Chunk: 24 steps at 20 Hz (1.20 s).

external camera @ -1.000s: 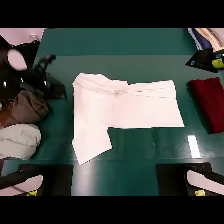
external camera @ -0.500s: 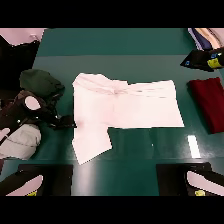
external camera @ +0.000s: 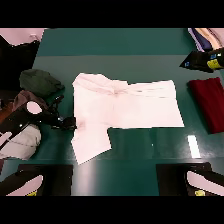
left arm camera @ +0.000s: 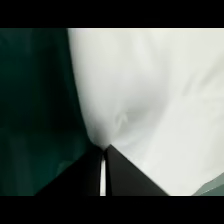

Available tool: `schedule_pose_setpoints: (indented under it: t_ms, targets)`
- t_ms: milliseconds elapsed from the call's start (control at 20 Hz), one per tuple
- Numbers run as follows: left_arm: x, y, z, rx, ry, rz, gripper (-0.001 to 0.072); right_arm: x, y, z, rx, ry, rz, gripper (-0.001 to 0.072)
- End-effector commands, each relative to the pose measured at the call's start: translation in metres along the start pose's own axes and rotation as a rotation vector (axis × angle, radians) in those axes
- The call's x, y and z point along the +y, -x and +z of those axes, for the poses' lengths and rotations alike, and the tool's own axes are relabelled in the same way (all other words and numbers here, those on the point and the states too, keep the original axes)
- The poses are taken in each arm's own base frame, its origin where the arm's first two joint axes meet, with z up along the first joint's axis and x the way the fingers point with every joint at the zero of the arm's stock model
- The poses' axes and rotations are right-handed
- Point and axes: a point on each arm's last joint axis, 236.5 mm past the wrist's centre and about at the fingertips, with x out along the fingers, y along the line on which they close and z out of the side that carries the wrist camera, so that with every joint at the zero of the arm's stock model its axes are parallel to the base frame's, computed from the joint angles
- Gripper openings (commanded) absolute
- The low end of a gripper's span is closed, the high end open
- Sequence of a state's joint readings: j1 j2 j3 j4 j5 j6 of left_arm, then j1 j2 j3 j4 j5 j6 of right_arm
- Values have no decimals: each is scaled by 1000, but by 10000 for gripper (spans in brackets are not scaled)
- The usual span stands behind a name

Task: Fold the shirts.

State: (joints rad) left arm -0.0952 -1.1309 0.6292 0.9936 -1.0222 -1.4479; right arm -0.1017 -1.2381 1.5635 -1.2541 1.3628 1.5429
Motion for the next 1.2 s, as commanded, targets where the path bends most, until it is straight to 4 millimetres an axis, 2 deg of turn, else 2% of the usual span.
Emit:
schedule_pose_setpoints:
  t_ms: [0,100,350,450,600,750,1000,1100,1150]
  targets:
    - [-3,2,2,-6,-14,-7,26,-8,-1,-18,74,13,-28,597]
    - [-3,13,6,2,-64,21,26,-23,-14,-51,197,21,-69,596]
    - [-24,64,31,-81,-191,59,26,-78,-61,-162,508,-108,-113,596]
    - [-27,68,33,-96,-197,54,27,-97,-71,-199,579,-187,-120,596]
    - [-27,68,34,-101,-197,55,27,-114,-82,-238,632,-269,-116,583]
    - [-27,68,34,-100,-197,54,27,-121,-93,-260,644,-296,-121,576]
    - [-28,68,33,-100,-188,49,27,-117,-111,-271,628,-262,-128,571]
    - [-31,68,33,-100,-184,37,27,-110,-116,-271,626,-226,-125,494]
    - [-32,68,33,-101,-182,33,27,-107,-118,-269,620,-207,-124,412]
